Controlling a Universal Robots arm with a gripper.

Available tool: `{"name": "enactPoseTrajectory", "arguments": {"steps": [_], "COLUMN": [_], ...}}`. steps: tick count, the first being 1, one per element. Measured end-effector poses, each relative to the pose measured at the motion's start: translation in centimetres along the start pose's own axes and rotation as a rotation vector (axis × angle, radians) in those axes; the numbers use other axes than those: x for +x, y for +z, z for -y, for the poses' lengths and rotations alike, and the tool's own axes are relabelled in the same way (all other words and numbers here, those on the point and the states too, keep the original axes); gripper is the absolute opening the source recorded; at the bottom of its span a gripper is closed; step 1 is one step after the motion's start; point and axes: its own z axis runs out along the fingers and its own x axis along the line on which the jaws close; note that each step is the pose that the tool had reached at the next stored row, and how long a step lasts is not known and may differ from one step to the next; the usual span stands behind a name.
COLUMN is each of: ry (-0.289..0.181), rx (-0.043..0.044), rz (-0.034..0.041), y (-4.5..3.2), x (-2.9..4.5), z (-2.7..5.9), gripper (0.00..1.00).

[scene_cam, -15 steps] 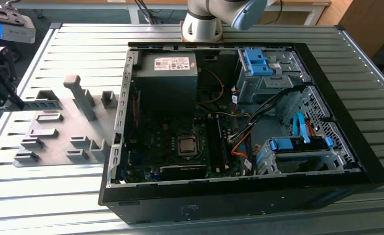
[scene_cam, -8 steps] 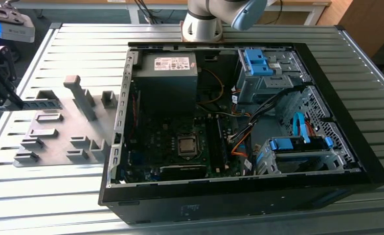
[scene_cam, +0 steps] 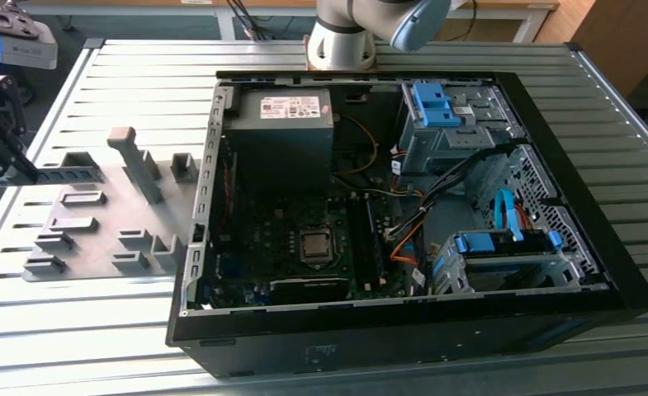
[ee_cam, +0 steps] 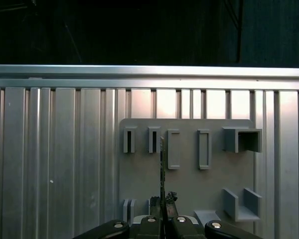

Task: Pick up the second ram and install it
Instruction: 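Pick up the second ram and move it above second insertion slot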

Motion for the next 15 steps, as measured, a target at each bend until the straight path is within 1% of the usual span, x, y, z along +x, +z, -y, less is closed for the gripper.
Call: {"name": "enactPoseTrajectory", "arguments": {"steps": [15], "ry": [0.000], "rx": [0.0000], "rz": [0.0000], "y": [-0.73], "x": [-0.02], "z": [-0.01], "gripper": [0.14]}}
